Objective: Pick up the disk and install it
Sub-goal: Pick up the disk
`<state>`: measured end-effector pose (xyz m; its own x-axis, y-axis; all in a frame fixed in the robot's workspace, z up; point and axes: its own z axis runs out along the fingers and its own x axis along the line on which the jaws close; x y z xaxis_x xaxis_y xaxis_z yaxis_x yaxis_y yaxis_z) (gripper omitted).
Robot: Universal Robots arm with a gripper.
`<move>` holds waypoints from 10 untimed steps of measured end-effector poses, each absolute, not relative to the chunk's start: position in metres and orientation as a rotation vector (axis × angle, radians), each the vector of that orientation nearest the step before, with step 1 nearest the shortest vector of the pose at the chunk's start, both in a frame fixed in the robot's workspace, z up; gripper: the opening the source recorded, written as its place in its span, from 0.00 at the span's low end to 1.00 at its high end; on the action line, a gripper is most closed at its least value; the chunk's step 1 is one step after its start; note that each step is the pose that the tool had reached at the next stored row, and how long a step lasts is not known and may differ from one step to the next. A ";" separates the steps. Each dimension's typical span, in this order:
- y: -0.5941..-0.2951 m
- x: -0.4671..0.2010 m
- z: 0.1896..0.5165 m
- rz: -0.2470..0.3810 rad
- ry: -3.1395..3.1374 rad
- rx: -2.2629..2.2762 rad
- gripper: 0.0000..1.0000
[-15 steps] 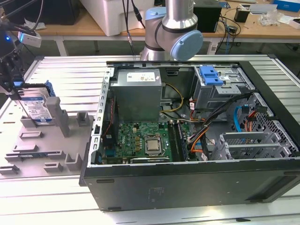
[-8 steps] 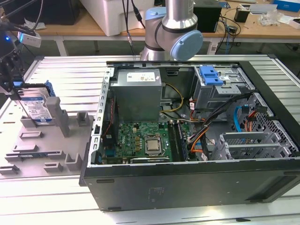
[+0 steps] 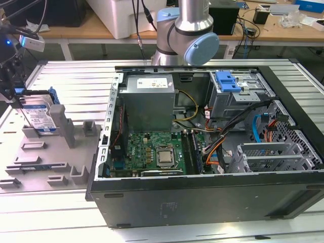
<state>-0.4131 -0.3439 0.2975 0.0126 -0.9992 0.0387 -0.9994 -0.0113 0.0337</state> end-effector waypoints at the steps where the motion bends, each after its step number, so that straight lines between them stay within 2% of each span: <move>1: -0.344 -0.413 0.297 0.006 -2.172 2.198 0.43; 2: -0.344 -0.413 0.297 0.006 -2.172 2.198 0.43; 3: -0.344 -0.413 0.297 0.006 -2.172 2.198 0.37; 10: -0.345 -0.413 0.296 0.006 -2.172 2.198 0.37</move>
